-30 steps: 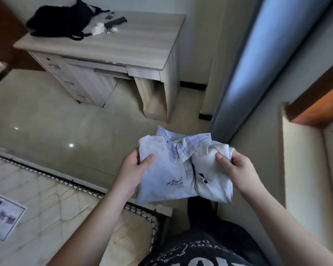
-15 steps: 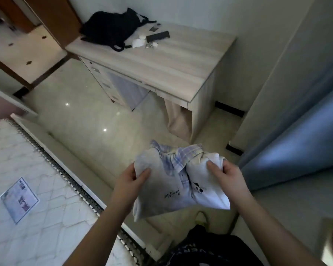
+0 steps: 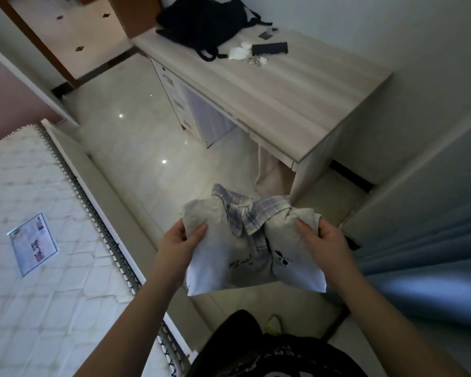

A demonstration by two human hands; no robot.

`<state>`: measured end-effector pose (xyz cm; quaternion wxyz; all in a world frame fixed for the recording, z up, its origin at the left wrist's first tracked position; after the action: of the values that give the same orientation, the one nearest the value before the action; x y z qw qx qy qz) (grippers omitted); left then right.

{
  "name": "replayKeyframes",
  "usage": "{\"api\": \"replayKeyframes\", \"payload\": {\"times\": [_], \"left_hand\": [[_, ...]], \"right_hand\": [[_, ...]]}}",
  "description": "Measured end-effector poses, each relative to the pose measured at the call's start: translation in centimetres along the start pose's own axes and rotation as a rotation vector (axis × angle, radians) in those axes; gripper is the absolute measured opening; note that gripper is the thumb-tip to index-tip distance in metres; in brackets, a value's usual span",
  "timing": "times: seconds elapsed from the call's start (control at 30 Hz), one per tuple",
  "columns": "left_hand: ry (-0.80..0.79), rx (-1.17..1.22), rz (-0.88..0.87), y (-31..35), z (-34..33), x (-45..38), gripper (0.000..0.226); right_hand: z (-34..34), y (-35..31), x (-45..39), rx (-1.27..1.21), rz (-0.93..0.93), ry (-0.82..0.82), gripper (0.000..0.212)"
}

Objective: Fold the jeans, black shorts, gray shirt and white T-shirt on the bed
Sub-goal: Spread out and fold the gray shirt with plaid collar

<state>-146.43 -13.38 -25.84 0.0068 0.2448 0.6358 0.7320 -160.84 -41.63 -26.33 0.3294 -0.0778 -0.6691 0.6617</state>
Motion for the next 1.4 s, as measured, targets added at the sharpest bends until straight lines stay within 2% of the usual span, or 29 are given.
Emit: {"api": "replayKeyframes", "payload": {"times": [0.1, 0.27, 0.53, 0.67, 0.87, 1.1, 1.4], "left_hand": [[0.029, 0.023, 0.015, -0.2, 1.5, -0.9, 0.027], [0.082, 0.032, 0.006, 0.5, 5.1, -3.0, 0.041], [0.270, 0.068, 0.022, 1.3, 13.8, -9.2, 0.032], [0.306, 0.149, 0.038, 2.4, 18.7, -12.6, 0.016], [0.341, 0.186, 0.012, 5.6, 26.1, -18.0, 0.014], [0.478, 0.147, 0.012, 7.2, 33.2, -23.6, 0.016], [0.589, 0.183, 0.108, 6.7, 41.8, -33.0, 0.021]], "right_hand": [[-1.8, -0.8, -1.3, -0.003, -0.005, -0.030, 0.013], [-6.2, -2.4, -4.1, 0.001, 0.009, -0.092, 0.013], [-17.3, -6.2, -11.7, 0.085, 0.068, -0.227, 0.011], [-22.9, -8.7, -16.2, 0.176, 0.087, -0.233, 0.017], [-30.8, -12.8, -21.9, 0.233, 0.117, -0.255, 0.023], [-37.4, -16.5, -28.7, 0.246, 0.113, -0.265, 0.028], [-48.2, -18.7, -41.9, 0.213, 0.040, -0.368, 0.019]]}}
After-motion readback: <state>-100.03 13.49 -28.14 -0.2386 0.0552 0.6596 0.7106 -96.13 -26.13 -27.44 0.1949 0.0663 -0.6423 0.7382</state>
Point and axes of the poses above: each hand's wrist, its own x-axis away from the middle knuckle, its own z-axis out of the back of the hand, y = z × x, the point moved 9 cm from there along -x, towards the middle knuckle, and after that the axes turned 4 degrees about -x, right-handed, at the moved point
